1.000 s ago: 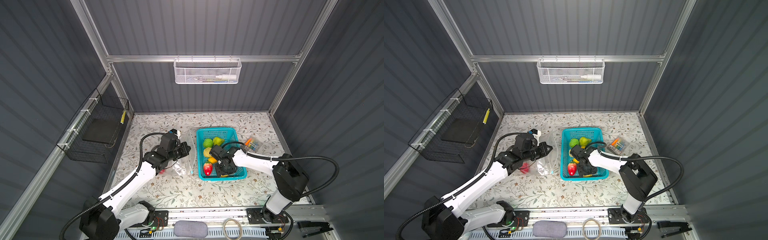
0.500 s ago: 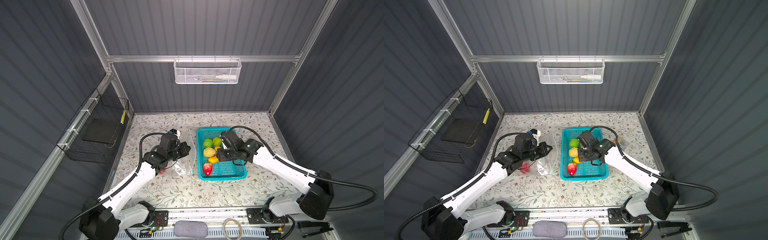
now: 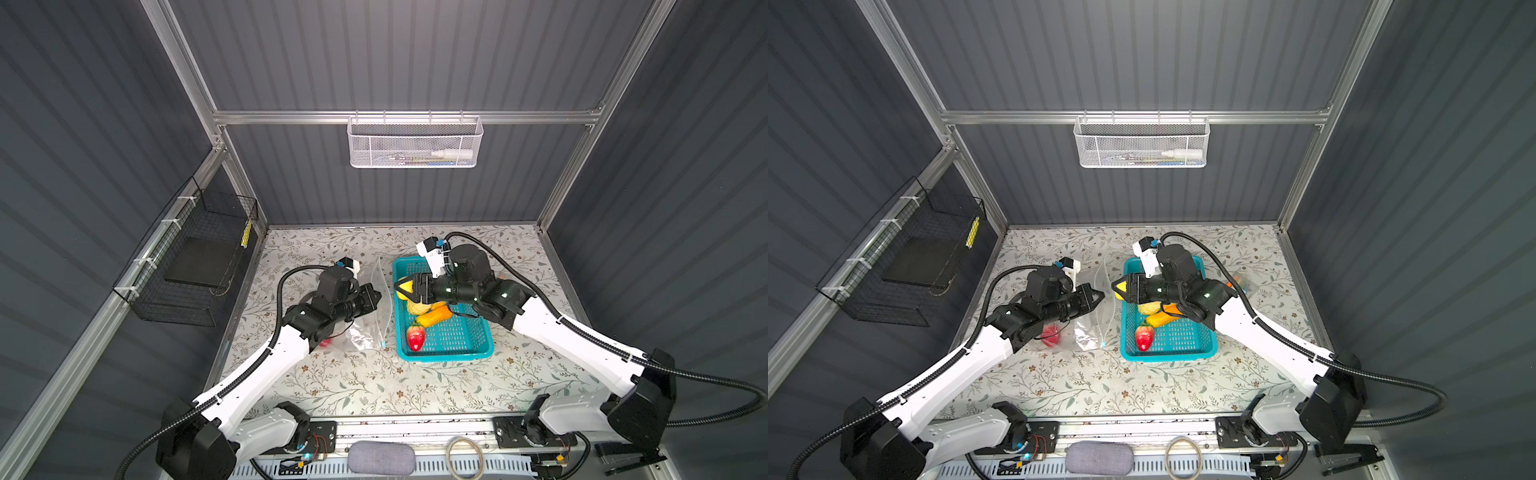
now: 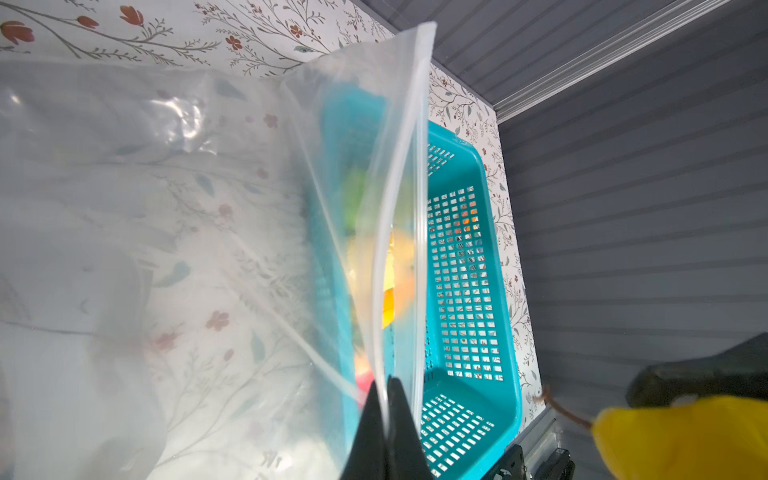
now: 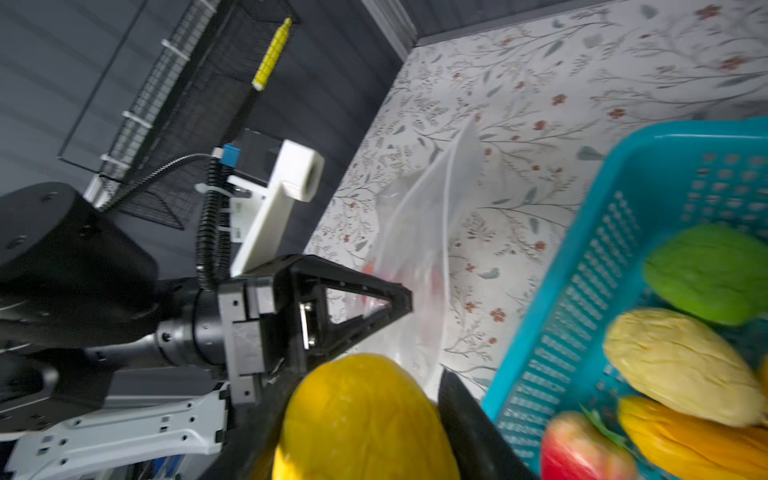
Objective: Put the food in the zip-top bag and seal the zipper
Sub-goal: 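Carry the yellow lemon with the right gripper to the bag opening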
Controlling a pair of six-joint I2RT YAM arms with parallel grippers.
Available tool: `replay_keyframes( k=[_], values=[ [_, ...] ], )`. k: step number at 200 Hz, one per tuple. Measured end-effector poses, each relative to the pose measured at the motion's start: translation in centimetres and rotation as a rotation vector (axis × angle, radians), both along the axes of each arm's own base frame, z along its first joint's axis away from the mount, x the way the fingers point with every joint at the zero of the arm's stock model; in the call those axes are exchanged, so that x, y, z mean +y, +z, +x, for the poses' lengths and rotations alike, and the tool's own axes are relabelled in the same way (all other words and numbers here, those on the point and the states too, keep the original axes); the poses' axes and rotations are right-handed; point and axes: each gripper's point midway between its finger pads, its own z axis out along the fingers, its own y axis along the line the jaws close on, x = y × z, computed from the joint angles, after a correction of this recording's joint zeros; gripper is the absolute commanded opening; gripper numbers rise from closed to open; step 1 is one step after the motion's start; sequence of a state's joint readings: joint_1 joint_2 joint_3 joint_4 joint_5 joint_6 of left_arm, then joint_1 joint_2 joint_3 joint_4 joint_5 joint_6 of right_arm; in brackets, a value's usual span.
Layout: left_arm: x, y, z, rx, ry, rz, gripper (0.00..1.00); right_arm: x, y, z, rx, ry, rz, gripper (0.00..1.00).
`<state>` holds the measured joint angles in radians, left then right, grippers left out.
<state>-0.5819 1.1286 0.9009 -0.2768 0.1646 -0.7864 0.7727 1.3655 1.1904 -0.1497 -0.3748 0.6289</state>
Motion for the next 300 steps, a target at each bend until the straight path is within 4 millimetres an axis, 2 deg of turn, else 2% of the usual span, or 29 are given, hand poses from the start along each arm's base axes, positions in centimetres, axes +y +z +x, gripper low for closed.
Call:
replay_keyframes(
  k=[46, 79, 100, 116, 186, 228, 300],
  values=[
    [0.0, 0.8, -0.3, -0.015, -0.008, -0.017, 0.0, 3.4, 0.4, 0.2, 0.038, 0.082, 0.146, 0.51],
    [-0.1, 0.9, -0.5, -0.013, -0.014, -0.025, 0.0, 4.4, 1.0, 0.6, 0.037, 0.105, 0.21, 0.51],
    [0.1, 1.2, -0.8, -0.016, -0.014, -0.028, 0.0, 4.9, 0.7, 0.9, 0.041, 0.107, 0.223, 0.51],
    [0.3, 1.5, -1.0, -0.018, -0.012, -0.032, 0.0, 4.9, 0.0, 1.0, 0.052, 0.104, 0.222, 0.51],
    [0.5, 1.6, -1.8, 0.009, -0.015, -0.035, 0.0, 4.8, -0.8, 1.5, 0.041, 0.076, 0.222, 0.5],
    [0.5, 2.3, -1.8, -0.001, -0.015, -0.043, 0.0, 4.0, -3.3, 1.6, 0.071, 0.035, 0.178, 0.5],
    [0.4, 2.7, -1.7, 0.001, -0.011, -0.059, 0.0, 3.5, -3.2, 1.6, 0.062, 0.012, 0.169, 0.5]
  ],
)
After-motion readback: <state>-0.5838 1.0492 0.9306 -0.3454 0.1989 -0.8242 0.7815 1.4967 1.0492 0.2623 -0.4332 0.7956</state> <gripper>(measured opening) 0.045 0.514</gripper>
